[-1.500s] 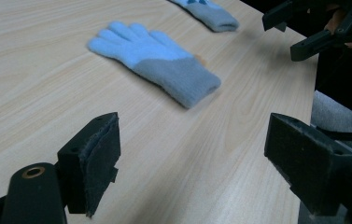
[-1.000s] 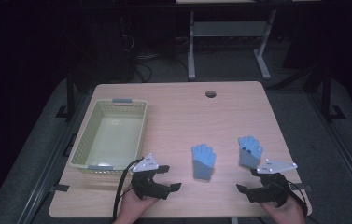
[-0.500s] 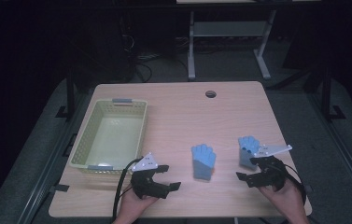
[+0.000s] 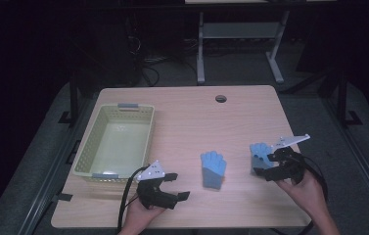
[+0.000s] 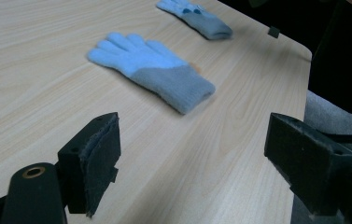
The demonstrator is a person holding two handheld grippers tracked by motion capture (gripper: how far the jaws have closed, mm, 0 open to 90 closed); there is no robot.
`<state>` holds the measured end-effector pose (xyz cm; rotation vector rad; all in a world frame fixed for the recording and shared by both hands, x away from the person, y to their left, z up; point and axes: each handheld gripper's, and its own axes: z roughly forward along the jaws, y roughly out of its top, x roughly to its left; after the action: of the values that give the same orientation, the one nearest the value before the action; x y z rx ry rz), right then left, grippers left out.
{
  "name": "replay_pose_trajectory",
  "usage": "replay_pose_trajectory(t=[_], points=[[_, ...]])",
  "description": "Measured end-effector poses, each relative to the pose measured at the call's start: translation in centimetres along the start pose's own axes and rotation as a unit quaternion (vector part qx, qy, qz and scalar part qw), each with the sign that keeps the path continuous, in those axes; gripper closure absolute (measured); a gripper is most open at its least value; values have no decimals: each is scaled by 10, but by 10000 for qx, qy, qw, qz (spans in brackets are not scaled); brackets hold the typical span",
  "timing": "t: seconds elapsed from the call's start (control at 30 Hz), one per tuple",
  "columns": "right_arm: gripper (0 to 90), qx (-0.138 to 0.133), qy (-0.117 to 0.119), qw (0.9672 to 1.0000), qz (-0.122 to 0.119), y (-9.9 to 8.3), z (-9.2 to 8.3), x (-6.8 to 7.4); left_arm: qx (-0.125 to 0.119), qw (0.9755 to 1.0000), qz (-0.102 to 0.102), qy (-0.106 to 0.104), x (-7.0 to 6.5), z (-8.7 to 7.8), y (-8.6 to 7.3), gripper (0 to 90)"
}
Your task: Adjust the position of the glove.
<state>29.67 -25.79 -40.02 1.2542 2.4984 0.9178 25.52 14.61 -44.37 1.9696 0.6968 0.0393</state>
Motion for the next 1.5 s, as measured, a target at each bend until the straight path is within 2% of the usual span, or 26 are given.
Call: replay_pose_trajectory(t=[0.1,0.2,0.33,0.5,0.73,0.87,0.97,1.07,1.23,1.33,1.5], points=[[252,53,3,10000,47,4,3,-6,-12,10000,-32,5,1,1,0,182],[293,153,-83,9998,-84,9,7,-11,-20,9999,-103,24,1,2,0,183],[312,229,-76,9997,-90,14,12,-17,-29,9999,-96,6,1,1,0,183],[376,292,-93,9995,-103,20,19,-25,-73,9999,-85,34,1,-2,1,183],[444,624,-159,9978,-147,24,31,-32,-69,9999,-120,40,1,-2,0,184],[495,778,-162,9968,-11,23,37,-40,-18,9999,-132,-34,2,-1,0,183],[520,811,-235,9964,-39,20,40,-43,-59,9999,-131,-46,1,-2,0,183],[548,954,-267,9951,-37,17,45,-45,-76,9999,-134,-40,1,-1,0,183],[544,1129,-288,9931,128,12,52,-49,-30,9999,-99,-51,-2,1,-1,183],[573,1234,-284,9919,59,9,56,-49,17,10000,-46,-65,-3,3,-1,183],[604,1149,-384,9926,74,8,58,-47,-43,9999,-108,-58,-2,2,-1,183]])
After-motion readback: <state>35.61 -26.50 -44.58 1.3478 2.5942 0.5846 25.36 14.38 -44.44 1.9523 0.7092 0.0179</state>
